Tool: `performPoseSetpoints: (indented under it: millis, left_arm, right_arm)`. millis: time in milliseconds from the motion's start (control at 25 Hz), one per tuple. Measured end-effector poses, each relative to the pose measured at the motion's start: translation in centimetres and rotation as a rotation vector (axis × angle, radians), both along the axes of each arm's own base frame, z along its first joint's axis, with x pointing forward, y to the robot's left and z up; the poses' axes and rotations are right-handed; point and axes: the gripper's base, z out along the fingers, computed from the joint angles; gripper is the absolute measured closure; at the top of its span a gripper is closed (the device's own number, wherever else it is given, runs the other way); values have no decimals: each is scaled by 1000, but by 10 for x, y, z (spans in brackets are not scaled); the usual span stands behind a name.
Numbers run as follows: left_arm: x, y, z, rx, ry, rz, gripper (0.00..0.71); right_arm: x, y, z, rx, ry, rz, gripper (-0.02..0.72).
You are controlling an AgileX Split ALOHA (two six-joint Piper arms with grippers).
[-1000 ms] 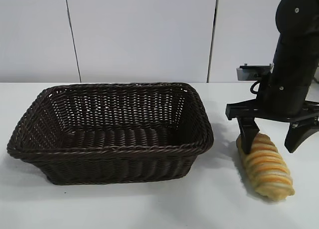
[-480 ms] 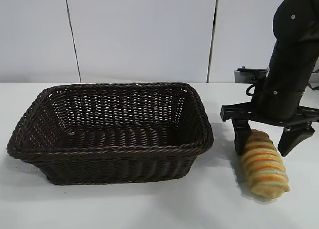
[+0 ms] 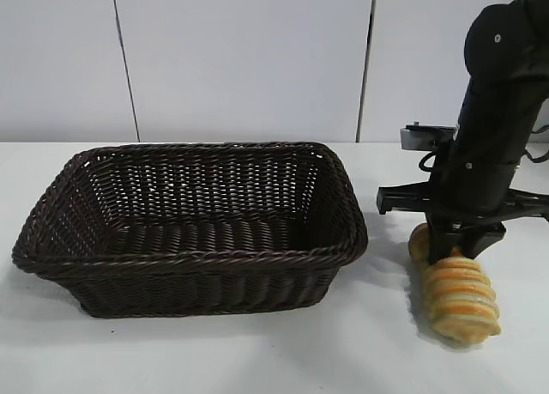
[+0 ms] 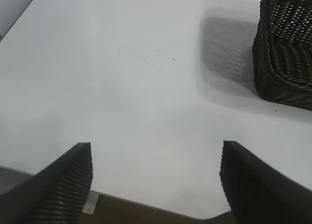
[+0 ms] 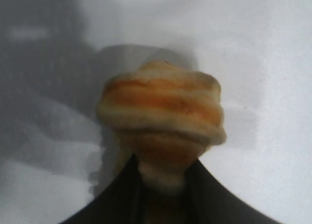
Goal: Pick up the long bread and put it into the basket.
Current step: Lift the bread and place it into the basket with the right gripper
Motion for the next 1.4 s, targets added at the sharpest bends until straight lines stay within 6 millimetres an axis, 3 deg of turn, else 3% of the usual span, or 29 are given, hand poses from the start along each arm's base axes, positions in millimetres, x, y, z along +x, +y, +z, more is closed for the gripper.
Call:
performPoseSetpoints:
  millis: [320, 480, 1040, 1200, 1400]
  left_arm:
    - [0, 0, 0, 1, -5, 0, 177]
    - [0, 0, 0, 1, -5, 0, 177]
    - [0, 0, 0, 1, -5, 0, 177]
    - [0, 0, 0, 1, -5, 0, 177]
    - [0, 0, 0, 1, -5, 0, 177]
  right_arm:
    - [-8, -3, 119, 35, -210, 3, 588]
    - [-13, -4, 149, 45, -252, 8, 588]
    - [-10, 15, 156, 204, -314, 63, 607]
    - [-10, 43, 151, 219, -322, 143, 607]
    - [-5, 93, 139, 238, -304, 256, 607]
